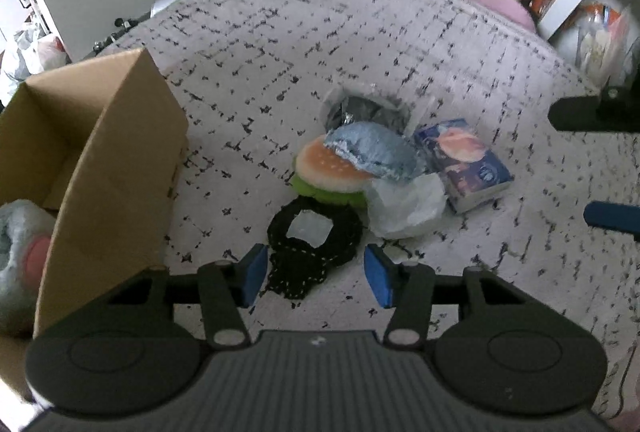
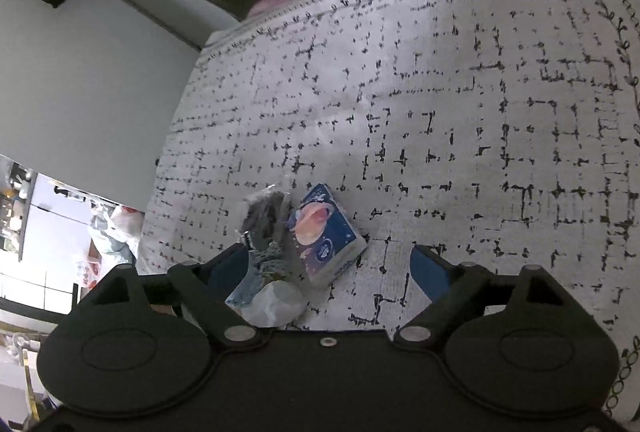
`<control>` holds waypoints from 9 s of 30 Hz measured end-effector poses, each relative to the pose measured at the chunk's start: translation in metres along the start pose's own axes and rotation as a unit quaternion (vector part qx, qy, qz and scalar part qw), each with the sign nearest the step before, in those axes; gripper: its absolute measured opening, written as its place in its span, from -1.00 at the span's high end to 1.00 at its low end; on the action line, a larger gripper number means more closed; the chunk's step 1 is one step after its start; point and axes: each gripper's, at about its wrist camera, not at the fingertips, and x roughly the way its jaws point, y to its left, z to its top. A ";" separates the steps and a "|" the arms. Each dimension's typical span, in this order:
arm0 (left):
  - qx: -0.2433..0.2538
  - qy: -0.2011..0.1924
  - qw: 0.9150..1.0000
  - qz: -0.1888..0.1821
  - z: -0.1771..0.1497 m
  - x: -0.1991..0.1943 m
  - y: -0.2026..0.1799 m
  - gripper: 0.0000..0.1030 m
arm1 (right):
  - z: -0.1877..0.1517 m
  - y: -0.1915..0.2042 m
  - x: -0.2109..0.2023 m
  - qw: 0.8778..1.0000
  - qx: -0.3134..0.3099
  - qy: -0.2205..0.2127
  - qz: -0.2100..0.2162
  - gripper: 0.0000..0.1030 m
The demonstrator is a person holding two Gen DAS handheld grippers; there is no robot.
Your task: Organize soft objects
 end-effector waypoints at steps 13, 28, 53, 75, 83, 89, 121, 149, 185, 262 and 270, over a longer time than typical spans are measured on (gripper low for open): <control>0.007 0.011 0.999 -0.038 0.007 0.018 0.009 0.17 | 0.005 0.028 0.040 0.994 -0.077 0.019 -0.071 -0.70; -0.028 0.016 0.997 -0.066 0.018 0.007 0.017 0.38 | -0.019 0.046 0.056 0.967 -0.221 -0.001 -0.124 0.01; -0.050 -0.035 0.996 -0.060 0.026 -0.052 0.027 0.38 | -0.002 -0.005 0.018 1.000 -0.013 0.014 -0.004 0.64; -0.067 -0.024 0.995 -0.071 0.038 -0.022 0.038 0.38 | -0.015 0.030 0.049 0.990 -0.125 0.023 -0.057 0.48; -0.061 -0.032 0.995 -0.066 0.035 -0.036 0.036 0.37 | -0.017 0.033 0.029 0.992 -0.118 -0.004 -0.041 0.61; -0.056 -0.049 0.995 -0.061 0.036 -0.055 0.034 0.37 | -0.019 0.035 0.008 0.993 -0.113 -0.035 -0.021 0.64; -0.046 -0.105 0.993 -0.037 0.020 -0.137 0.036 0.38 | -0.063 0.069 -0.081 0.973 -0.173 -0.144 0.043 0.64; -0.088 -0.101 0.990 -0.036 0.014 -0.135 0.081 0.37 | -0.066 0.050 -0.028 0.996 -0.080 -0.017 0.033 -0.16; -0.182 -0.071 0.976 -0.102 -0.004 -0.102 0.198 0.35 | -0.109 0.091 0.027 0.971 -0.162 -0.028 -0.175 -0.36; -0.162 -0.090 0.979 -0.088 -0.012 -0.174 0.219 -0.43 | -0.128 0.193 -0.068 0.969 -0.242 -0.047 -0.031 -1.00; -0.149 -0.088 0.981 -0.083 -0.002 -0.171 0.186 -0.46 | -0.101 0.163 -0.082 0.974 -0.217 -0.063 -0.025 -1.00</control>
